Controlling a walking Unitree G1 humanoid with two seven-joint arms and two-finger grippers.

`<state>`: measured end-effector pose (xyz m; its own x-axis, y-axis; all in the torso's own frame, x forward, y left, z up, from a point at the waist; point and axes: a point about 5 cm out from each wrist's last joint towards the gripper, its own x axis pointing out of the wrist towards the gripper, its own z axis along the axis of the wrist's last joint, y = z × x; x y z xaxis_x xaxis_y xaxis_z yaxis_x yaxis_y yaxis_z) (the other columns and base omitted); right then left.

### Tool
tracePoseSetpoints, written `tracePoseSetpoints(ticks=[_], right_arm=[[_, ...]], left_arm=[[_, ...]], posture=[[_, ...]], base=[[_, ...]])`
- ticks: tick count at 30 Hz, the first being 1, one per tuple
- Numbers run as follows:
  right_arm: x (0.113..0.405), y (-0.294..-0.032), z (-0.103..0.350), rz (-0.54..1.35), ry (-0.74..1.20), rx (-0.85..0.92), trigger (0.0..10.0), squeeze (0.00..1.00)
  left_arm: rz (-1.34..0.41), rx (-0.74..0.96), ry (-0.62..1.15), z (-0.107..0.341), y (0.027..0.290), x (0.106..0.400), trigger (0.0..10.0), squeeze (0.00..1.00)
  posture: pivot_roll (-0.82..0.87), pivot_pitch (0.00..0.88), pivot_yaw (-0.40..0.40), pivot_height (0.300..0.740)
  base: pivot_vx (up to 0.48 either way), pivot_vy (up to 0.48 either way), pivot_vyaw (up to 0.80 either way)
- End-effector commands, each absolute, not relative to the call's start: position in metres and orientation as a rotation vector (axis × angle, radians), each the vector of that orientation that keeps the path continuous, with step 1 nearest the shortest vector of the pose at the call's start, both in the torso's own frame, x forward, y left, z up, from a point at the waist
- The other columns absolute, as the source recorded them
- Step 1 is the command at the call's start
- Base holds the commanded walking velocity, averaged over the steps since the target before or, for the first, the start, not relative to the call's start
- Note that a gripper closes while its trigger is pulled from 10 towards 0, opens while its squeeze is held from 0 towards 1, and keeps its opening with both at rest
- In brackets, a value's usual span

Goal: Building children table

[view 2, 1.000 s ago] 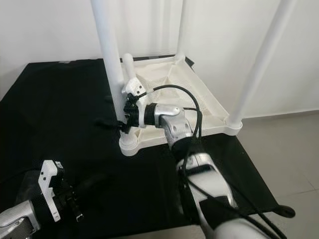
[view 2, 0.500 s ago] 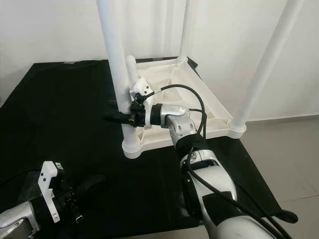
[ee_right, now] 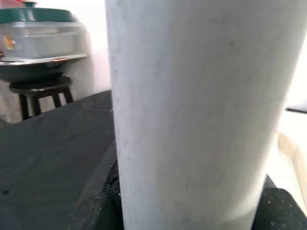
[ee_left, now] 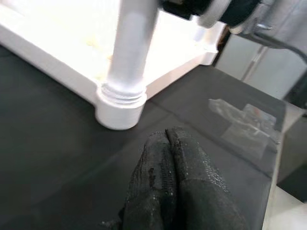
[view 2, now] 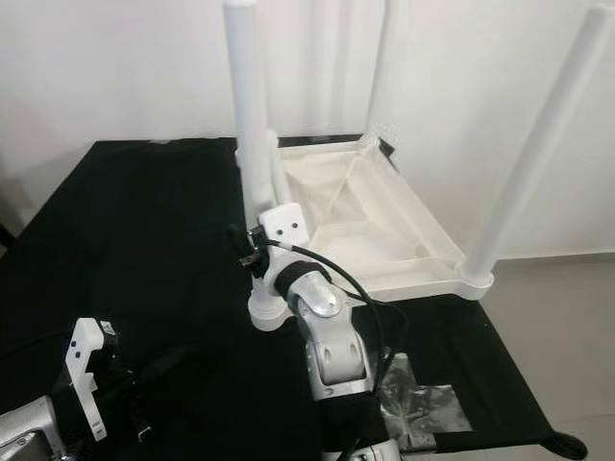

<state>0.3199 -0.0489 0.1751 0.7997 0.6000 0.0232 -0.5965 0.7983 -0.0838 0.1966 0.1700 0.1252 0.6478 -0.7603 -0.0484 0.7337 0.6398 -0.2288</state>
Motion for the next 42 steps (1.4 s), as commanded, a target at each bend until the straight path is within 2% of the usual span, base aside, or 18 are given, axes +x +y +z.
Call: tracePoseSetpoints(ticks=[1, 2, 3, 6, 10, 11, 12, 13, 17, 19, 26, 27, 32, 37, 38, 39, 41, 42], right_arm=[[0.324, -0.047, 0.142, 0.621, 0.129, -0.125, 10.0, 0.16], [0.324, -0.047, 0.146, 0.605, 0.132, -0.122, 10.0, 0.16], [0.327, -0.048, 0.152, 0.612, 0.122, -0.117, 10.0, 1.0], [0.329, -0.049, 0.158, 0.622, 0.114, -0.114, 10.0, 1.0], [0.341, -0.053, 0.18, 0.762, 0.059, -0.115, 10.0, 1.0], [0.344, -0.053, 0.185, 0.802, 0.041, -0.111, 10.0, 0.0], [0.344, -0.053, 0.185, 0.802, 0.041, -0.111, 10.0, 0.0], [0.348, -0.054, 0.195, 0.995, -0.001, -0.139, 10.0, 0.0], [0.35, -0.056, 0.197, 1.079, -0.004, -0.165, 10.0, 0.0], [0.358, -0.058, 0.201, 1.259, 0.02, -0.213, 10.0, 0.0], [0.368, -0.057, 0.203, 1.278, 0.053, -0.215, 10.0, 0.0], [0.371, -0.056, 0.202, 1.273, 0.067, -0.207, 0.0, 0.0], [0.373, -0.057, 0.197, 1.261, 0.086, -0.201, 0.0, 0.0], [0.375, -0.063, 0.179, 1.11, 0.102, -0.199, 0.0, 0.0], [0.373, -0.063, 0.168, 1.011, 0.117, -0.203, 0.0, 0.0], [0.368, -0.063, 0.148, 0.677, 0.142, -0.164, 0.0, 0.0], [0.368, -0.063, 0.148, 0.677, 0.142, -0.164, 0.0, 0.0], [0.364, -0.068, 0.141, 0.483, 0.161, -0.133, 0.0, 0.0]], left_arm=[[-0.861, -0.188, 0.149, 0.126, 0.17, 0.196, 10.0, 0.0], [-0.857, -0.188, 0.147, 0.126, 0.17, 0.196, 10.0, 0.0], [-0.856, -0.187, 0.147, 0.126, 0.17, 0.197, 10.0, 0.0], [-0.856, -0.187, 0.147, 0.126, 0.17, 0.197, 10.0, 0.0], [-0.859, -0.187, 0.147, 0.126, 0.169, 0.198, 10.0, 0.0], [-0.859, -0.187, 0.147, 0.126, 0.168, 0.199, 10.0, 0.0], [-0.859, -0.187, 0.147, 0.126, 0.168, 0.199, 10.0, 0.0], [-0.856, -0.186, 0.143, 0.125, 0.168, 0.2, 10.0, 0.0], [-0.855, -0.186, 0.142, 0.125, 0.168, 0.201, 10.0, 0.0], [-0.853, -0.185, 0.141, 0.124, 0.168, 0.203, 10.0, 0.0], [-0.852, -0.185, 0.141, 0.123, 0.167, 0.205, 10.0, 0.0], [-0.851, -0.186, 0.14, 0.123, 0.167, 0.205, 10.0, 0.0], [-0.848, -0.187, 0.138, 0.123, 0.167, 0.205, 10.0, 0.0], [-0.848, -0.19, 0.134, 0.124, 0.166, 0.203, 10.0, 0.0], [-0.849, -0.191, 0.133, 0.125, 0.166, 0.202, 10.0, 0.0], [-0.85, -0.193, 0.131, 0.125, 0.166, 0.201, 10.0, 0.0], [-0.85, -0.193, 0.131, 0.125, 0.166, 0.201, 10.0, 0.0], [-0.85, -0.193, 0.131, 0.126, 0.166, 0.2, 10.0, 0.0]], posture=[[0.02, 0.085, 0.016, 0.74], [0.02, 0.085, 0.016, 0.74], [0.02, 0.083, 0.013, 0.74], [0.02, 0.082, 0.012, 0.74], [0.02, 0.076, 0.006, 0.74], [0.02, 0.076, 0.006, 0.74], [0.02, 0.076, 0.006, 0.74], [0.01, 0.067, 0.006, 0.74], [0.01, 0.065, 0.006, 0.74], [0.01, 0.053, 0.009, 0.74], [0.02, 0.047, 0.006, 0.74], [0.02, 0.046, 0.005, 0.74], [0.02, 0.048, 0.003, 0.74], [0.01, 0.062, -0.004, 0.74], [0.01, 0.064, -0.009, 0.74], [0.01, 0.073, -0.012, 0.74], [0.01, 0.073, -0.012, 0.74], [0.01, 0.073, -0.012, 0.74]], base=[[0.0, 0.0, 0.0], [0.0, 0.0, 0.0], [0.0, 0.0, 0.0], [0.0, 0.0, 0.0], [0.0, 0.0, 0.0], [0.0, 0.0, 0.0], [0.0, 0.0, 0.0], [0.0, 0.0, 0.0], [0.0, 0.0, 0.0], [0.0, 0.0, 0.0], [0.0, 0.0, 0.0], [0.0, 0.0, 0.0], [0.0, 0.0, 0.0], [0.0, 0.0, 0.0], [0.0, 0.0, 0.0], [0.0, 0.0, 0.0], [0.0, 0.0, 0.0], [0.0, 0.0, 0.0]])
